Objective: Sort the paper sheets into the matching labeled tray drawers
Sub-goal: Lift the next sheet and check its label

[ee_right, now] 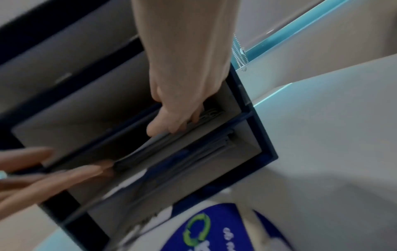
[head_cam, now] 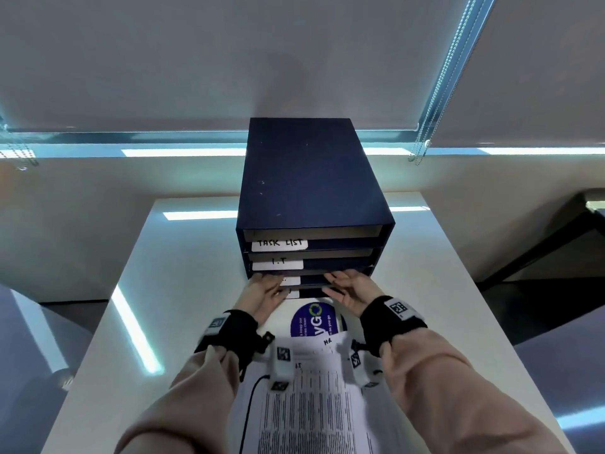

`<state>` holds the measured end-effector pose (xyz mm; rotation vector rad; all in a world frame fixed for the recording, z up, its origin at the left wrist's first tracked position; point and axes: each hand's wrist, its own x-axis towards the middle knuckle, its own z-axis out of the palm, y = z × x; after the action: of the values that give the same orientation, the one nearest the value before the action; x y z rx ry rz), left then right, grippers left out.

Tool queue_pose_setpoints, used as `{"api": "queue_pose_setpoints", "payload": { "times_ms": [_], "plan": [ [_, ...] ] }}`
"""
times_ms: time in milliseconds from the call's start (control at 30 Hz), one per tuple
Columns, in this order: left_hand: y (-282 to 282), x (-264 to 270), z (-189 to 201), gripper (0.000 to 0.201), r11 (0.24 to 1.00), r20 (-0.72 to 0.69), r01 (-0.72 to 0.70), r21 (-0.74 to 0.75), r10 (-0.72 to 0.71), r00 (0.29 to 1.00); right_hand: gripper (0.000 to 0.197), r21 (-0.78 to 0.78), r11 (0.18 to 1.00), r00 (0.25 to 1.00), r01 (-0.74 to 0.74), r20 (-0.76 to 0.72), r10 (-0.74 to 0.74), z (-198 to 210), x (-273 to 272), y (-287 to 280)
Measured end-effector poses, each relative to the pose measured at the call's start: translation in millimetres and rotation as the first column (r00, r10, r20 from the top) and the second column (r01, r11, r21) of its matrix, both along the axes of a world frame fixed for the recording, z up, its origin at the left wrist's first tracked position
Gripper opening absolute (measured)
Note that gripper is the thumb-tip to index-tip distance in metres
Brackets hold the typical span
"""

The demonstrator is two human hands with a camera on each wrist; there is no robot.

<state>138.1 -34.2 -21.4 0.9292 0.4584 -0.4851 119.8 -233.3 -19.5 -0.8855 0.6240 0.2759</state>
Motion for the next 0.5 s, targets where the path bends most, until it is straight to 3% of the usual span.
{"api": "queue_pose_setpoints", "payload": {
  "times_ms": [100, 200, 267, 333, 367, 433, 467, 500],
  "plan": [
    [5, -12, -4, 0.063, 0.997, 0.039, 0.035, 0.075, -0.038, 0.999, 0.064, 0.034, 0.999, 0.999, -0.036, 0.028, 0.035, -4, -9, -2],
    [7, -3, -6, 0.048, 0.991, 0.012, 0.054, 0.119, -0.056, 0.998, 0.032, 0.075, 0.997, 0.999, 0.033, 0.010, -0.034, 3, -4, -1],
    [0, -3, -4, 0.032, 0.914, 0.011, 0.128, 0.384, -0.144, 0.990, 0.022, -0.033, 0.999, 0.999, 0.004, -0.039, -0.005, 11, -2, 2],
    [-5, -17, -5, 0.024, 0.703, 0.054, 0.193, 0.684, -0.314, 0.948, 0.021, -0.213, 0.968, 0.988, -0.136, -0.098, 0.118, 16, -14, 5],
    [-4, -28, -10, 0.022, 0.539, 0.074, 0.210, 0.816, -0.457, 0.887, 0.021, -0.278, 0.935, 0.974, -0.221, -0.121, 0.194, 15, -24, 5],
    [4, -50, -29, 0.018, 0.111, -0.030, 0.167, 0.980, -0.744, 0.668, 0.021, -0.345, 0.874, 0.939, -0.343, -0.154, 0.308, 6, -51, 2],
    [9, -61, -38, 0.020, -0.057, -0.113, 0.114, 0.992, -0.813, 0.572, 0.020, -0.372, 0.848, 0.926, -0.376, -0.172, 0.335, -1, -64, -2],
    [16, -70, -47, 0.027, -0.166, -0.174, 0.062, 0.984, -0.842, 0.510, 0.019, -0.410, 0.821, 0.917, -0.398, -0.190, 0.349, -9, -78, -7]
  ]
}}
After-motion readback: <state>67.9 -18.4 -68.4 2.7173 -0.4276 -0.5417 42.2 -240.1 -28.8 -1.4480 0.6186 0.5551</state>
